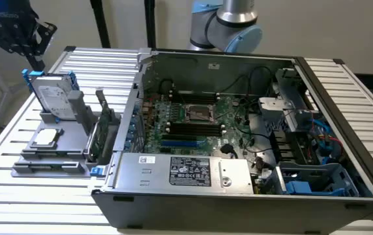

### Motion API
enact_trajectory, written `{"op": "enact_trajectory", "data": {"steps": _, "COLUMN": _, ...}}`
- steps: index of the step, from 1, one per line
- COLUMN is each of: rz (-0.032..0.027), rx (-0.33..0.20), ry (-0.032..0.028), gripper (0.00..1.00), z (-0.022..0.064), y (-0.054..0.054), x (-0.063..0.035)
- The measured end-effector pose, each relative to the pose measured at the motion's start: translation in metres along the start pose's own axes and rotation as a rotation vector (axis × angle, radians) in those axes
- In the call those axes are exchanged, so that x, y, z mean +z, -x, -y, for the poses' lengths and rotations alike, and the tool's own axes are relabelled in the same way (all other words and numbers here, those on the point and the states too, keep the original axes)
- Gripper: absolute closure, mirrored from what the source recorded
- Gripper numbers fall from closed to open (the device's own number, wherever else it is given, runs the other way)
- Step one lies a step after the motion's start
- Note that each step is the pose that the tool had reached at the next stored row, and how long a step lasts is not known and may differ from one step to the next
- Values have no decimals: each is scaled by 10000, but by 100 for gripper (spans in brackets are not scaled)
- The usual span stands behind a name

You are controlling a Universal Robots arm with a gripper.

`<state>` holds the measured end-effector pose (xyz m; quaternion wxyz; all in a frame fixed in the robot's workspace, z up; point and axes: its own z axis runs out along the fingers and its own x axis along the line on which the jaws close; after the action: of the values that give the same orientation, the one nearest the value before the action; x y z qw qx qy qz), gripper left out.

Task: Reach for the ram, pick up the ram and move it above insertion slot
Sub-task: 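Reach for the ram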

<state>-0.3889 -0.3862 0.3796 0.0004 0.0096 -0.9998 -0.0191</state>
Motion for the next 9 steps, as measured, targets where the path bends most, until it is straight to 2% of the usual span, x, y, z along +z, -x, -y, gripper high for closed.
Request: {"op": "enact_trajectory", "data": {"steps": 9, "rz": 0, "rx": 0, "ry": 0, "gripper": 89, "z": 0, "y": 0, "x": 0}}
